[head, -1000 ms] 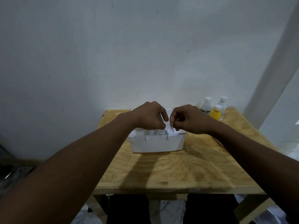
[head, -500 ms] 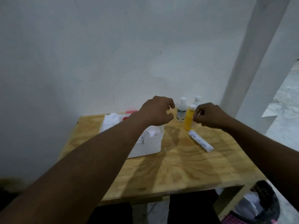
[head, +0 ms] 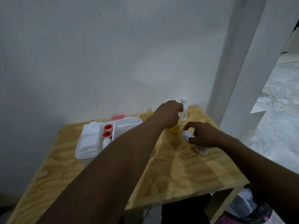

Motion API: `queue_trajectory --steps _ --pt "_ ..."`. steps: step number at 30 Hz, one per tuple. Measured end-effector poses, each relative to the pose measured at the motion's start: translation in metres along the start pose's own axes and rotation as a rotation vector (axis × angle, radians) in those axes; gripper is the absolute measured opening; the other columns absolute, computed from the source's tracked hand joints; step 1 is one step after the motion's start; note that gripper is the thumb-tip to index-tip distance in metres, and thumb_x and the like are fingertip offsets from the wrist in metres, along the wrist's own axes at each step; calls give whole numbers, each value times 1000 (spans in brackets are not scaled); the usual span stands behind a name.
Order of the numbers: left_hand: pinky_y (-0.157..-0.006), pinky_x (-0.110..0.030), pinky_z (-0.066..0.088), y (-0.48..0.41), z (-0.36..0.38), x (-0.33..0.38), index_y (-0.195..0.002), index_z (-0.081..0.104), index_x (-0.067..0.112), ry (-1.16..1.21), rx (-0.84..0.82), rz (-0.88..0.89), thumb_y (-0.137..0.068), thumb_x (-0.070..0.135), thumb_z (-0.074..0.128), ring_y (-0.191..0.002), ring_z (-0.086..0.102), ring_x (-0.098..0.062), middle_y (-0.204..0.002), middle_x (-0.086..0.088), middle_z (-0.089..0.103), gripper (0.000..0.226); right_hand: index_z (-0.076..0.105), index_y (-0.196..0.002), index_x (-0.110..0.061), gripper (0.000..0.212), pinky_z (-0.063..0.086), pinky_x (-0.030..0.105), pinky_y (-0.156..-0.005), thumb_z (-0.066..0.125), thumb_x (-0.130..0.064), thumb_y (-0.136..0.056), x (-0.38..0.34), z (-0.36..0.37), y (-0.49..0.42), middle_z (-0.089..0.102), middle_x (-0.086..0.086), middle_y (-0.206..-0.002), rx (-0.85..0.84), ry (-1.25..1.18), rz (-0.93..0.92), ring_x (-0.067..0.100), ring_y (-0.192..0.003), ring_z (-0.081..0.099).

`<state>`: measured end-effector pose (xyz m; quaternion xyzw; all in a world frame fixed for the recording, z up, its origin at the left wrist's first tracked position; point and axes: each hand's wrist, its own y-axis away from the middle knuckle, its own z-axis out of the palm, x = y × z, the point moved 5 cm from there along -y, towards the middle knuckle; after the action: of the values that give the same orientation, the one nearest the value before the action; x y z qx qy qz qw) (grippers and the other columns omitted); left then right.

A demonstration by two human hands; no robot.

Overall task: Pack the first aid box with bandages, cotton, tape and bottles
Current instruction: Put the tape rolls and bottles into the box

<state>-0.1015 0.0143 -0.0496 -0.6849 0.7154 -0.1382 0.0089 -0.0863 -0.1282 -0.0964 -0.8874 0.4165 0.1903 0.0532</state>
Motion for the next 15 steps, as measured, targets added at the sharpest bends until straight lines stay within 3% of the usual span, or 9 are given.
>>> queue_trajectory --steps 2,4,7,10,12,15 --pt "-80 -30 43 3 -14 -7 -121 66 17 54 57 3 -90 22 71 -111 60 -25 -122 -7 65 32 59 -116 -22 33 56 34 -69 69 -28 -85 -4 -21 3 69 7 -103 56 -72 -1 21 -76 65" --pt "-87 -34 47 9 -39 -18 -115 69 16 98 113 -7 -88 28 74 -110 61 -26 -120 -7 68 30 57 -110 -19 32 61 41 -59 71 -21 -81 -16 -45 6 70 7 -88 152 -162 -16 24 -65 69" --pt "-92 -38 50 26 -92 -39 -109 73 17 112 182 -33 -84 32 76 -105 63 -27 -116 -7 69 29 54 -103 -17 32 59 49 -62 74 -20 -78 -43 -76 6 70 8 -80 391 -272 -88 26 -66 70" --pt "-80 -36 58 51 -143 -61 -108 74 13 130 211 -75 -86 31 76 -84 70 -22 -109 -8 69 28 53 -98 -17 30 60 45 -66 75 -23 -78 -83 -85 4 70 3 -83 542 -419 -209 19 -70 70" --pt "-66 -28 63 68 -163 -75 -110 73 11 155 185 -124 -87 29 76 -68 73 -15 -105 -7 69 29 53 -97 -15 29 60 40 -68 75 -23 -80 -114 -77 7 70 0 -85 559 -463 -319 13 -70 68" --pt "-61 -26 63 91 -168 -92 -109 73 11 121 144 -154 -86 29 77 -60 74 -11 -102 -8 71 29 52 -93 -18 28 57 35 -69 75 -23 -80 -150 -53 14 69 0 -81 526 -424 -459 14 -71 66"
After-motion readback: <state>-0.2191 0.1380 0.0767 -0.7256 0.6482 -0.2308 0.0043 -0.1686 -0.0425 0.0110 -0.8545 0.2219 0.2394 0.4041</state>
